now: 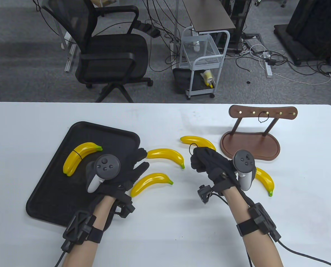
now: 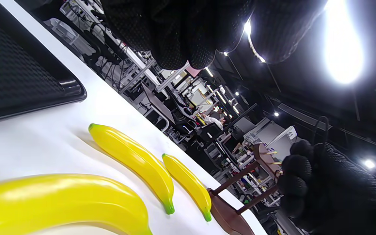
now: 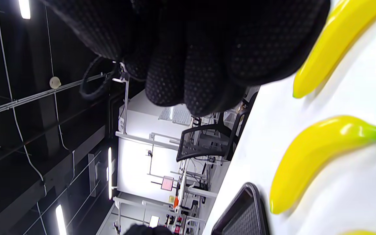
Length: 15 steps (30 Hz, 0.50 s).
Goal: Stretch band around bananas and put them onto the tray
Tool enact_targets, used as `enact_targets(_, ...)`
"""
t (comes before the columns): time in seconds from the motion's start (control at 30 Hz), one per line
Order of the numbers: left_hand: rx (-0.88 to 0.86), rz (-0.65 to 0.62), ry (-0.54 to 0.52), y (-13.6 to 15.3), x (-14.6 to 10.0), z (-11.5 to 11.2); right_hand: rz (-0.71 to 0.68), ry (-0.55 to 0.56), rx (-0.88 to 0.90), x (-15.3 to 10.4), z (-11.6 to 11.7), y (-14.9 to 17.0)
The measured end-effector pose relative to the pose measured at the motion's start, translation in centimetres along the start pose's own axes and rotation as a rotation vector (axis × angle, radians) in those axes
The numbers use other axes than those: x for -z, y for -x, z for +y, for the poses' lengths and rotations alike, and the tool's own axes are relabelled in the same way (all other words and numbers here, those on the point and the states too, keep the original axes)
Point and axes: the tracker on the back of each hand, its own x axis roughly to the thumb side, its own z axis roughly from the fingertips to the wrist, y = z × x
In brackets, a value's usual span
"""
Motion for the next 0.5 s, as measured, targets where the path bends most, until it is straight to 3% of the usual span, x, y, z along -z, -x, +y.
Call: enact_targets(0.5,0.005,-0.037,0.052,-0.7,0.3,-1.4,-0.043,-0.191,-0.057,-0.6,4.2,-0.8)
